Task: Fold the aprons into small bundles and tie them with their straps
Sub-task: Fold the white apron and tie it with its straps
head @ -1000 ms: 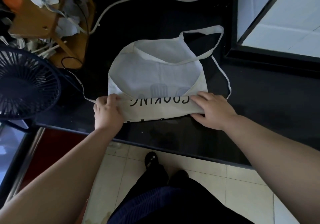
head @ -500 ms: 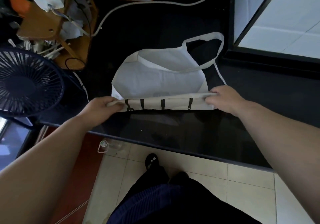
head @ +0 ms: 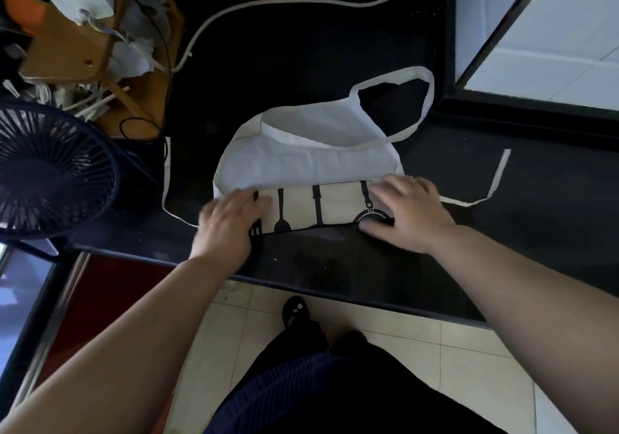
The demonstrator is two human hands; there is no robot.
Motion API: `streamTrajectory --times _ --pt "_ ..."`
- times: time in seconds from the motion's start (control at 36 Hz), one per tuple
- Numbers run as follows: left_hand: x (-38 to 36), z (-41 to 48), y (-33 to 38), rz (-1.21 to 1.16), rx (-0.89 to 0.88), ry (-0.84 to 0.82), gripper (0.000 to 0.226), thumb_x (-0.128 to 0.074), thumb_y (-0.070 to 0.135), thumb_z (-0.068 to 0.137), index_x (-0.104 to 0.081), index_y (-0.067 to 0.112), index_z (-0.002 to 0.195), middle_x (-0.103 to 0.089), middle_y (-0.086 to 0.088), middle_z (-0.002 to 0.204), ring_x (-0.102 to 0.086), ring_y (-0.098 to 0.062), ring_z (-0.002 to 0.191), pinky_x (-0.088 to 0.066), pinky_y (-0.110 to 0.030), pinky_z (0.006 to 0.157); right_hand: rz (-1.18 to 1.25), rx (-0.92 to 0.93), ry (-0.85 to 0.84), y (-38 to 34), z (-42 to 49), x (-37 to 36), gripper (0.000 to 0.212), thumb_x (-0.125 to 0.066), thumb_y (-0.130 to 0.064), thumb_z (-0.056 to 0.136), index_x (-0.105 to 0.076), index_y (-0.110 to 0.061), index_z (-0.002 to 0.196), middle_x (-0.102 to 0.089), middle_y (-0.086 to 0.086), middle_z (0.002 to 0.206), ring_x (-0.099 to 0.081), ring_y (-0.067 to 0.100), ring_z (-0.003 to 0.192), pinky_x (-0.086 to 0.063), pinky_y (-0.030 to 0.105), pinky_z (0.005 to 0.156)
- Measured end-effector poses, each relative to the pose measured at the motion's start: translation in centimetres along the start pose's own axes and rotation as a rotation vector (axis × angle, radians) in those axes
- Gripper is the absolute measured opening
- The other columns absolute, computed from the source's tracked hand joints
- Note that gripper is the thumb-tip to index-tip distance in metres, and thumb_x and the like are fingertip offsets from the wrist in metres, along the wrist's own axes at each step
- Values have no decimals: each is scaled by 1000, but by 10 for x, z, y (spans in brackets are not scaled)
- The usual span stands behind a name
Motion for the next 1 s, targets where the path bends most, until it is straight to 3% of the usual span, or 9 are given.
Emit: streamTrajectory --times 0.08,0.17,0.39,0.56,0.64,0.69,0.75,0.81,1.0 --pt "-9 -5 0 -113 -12 -148 62 -48 32 95 -23 31 151 -10 5 161 1 -15 148 -4 -41 119 -54 4 -188 0 3 -10 102 -54 -77 72 -7 -31 151 -3 -1 155 -12 27 142 -14 46 114" --pt "-6 -6 -4 -115 -50 -200 100 -47 78 68 -19 33 152 -8 7 160 2 -13 148 -6 -38 118 -62 1 -187 -1 8 0 91 -53 -71 79 -11 -32 151 -11 -1 156 -20 27 140 -20 45 111" --pt "7 -4 -3 -163 -90 -159 77 -77 31 75 -42 27 143 -40 6 145 -29 -18 137 -26 -35 111 69 -23 -80 -8 -6 10 46 -60 -51 80 -59 -31 122 -57 -11 118 -54 20 110 -47 32 85" --pt "26 11 -13 -359 118 -423 9 -68 36 86 -71 30 91 -62 8 79 -58 -11 81 -40 -21 66 140 -167 -311 2 -6 16 35 -51 -48 83 -53 -19 64 -55 -2 70 -53 16 69 -38 29 56" --pt "27 15 -12 -394 123 -534 42 -58 49 90 -61 12 71 -52 -1 66 -51 -14 64 -36 -28 62 155 -217 -435 8 -8 15 35 -47 -47 88 -49 -19 67 -52 -1 77 -49 13 70 -37 30 60" --pt "23 17 -13 -373 157 -502 43 -51 53 92 -64 13 89 -59 -4 84 -56 -19 81 -38 -28 66 92 -197 -401 6 -6 18 33 -40 -46 93 -53 -21 77 -56 1 91 -51 15 78 -39 33 70" --pt "18 22 -18 -376 234 -398 42 -51 56 91 -57 18 109 -58 -1 102 -55 -20 92 -40 -32 71 -29 -161 -357 2 -4 17 36 -31 -43 97 -53 -29 122 -52 5 127 -52 23 109 -35 42 92" --pt "18 22 -17 -317 270 -293 40 -48 54 93 -47 24 120 -56 -4 110 -55 -24 94 -45 -35 76 -112 -161 -329 -2 -3 13 49 -24 -40 100 -19 -37 148 -30 6 150 -38 31 129 -25 47 105" --pt "16 26 0 267 83 -195 53 -38 40 97 -17 40 146 -21 -5 150 -25 -31 133 -27 -47 104 -113 -211 -231 -9 5 8 52 -34 -30 97 -21 -32 148 -25 8 151 -36 32 130 -23 46 108"
Point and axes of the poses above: each hand's wrist, its own z-axis towards the middle knuckle, its own x-axis out of the back of the hand, y = z × x, the point moved 5 cm from there along z, towards the middle knuckle
